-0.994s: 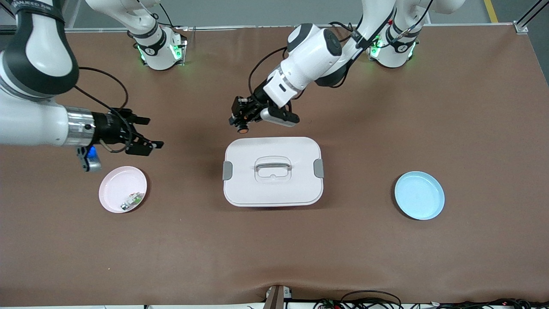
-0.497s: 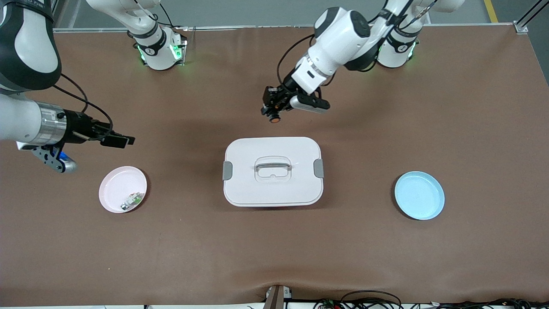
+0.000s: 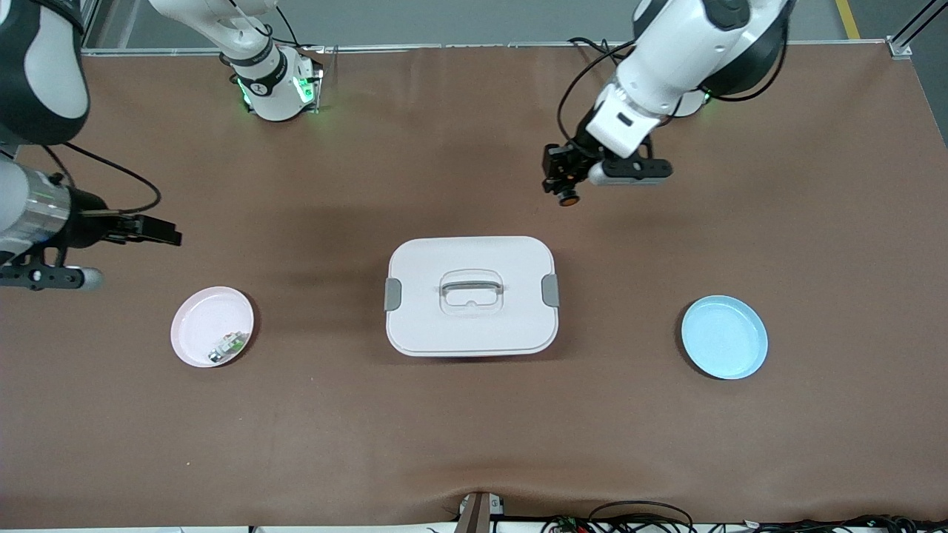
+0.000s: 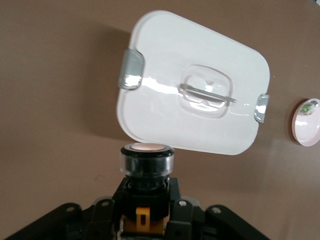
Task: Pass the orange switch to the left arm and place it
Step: 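Open the right gripper and withdraw while the left gripper carries the switch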
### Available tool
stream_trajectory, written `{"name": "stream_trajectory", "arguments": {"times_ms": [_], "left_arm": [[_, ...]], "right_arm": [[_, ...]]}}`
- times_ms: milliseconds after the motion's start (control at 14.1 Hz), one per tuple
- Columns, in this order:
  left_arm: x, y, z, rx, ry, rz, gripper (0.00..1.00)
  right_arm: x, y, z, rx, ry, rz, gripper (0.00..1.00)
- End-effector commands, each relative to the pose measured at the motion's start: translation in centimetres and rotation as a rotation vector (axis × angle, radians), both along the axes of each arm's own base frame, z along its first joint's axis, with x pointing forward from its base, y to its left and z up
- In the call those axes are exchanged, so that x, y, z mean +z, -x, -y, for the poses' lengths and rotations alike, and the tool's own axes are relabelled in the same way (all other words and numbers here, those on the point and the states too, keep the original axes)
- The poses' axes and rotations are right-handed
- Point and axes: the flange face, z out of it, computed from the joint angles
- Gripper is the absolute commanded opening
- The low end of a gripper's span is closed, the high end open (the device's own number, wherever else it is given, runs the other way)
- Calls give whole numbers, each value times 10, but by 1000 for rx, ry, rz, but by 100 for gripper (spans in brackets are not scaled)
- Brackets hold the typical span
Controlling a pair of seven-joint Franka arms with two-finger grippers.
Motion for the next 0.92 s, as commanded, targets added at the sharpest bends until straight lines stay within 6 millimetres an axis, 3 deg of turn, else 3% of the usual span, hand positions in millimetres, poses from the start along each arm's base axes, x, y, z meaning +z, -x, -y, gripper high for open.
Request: {"name": "stream_trajectory", "arguments": {"times_ms": [0,213,497,639,852], "left_arm": [[19,-4,-52,-22,-63,2,2],[32,-13,-114,-48,-106,-9,2],[59,-34,-205,-75,-124,-1,2],[69,-41,-244,-90,-128,15,1],[79,-50,-273,-65,-129,35,0]], "right_arm": [[15,2,37,79,-3,29,100],[22,2,46,83,45,37,100],[48,8,50,82,81,69,100],[48,17,64,79,71,30,100],[59,24,83,58,58,50,100]]}}
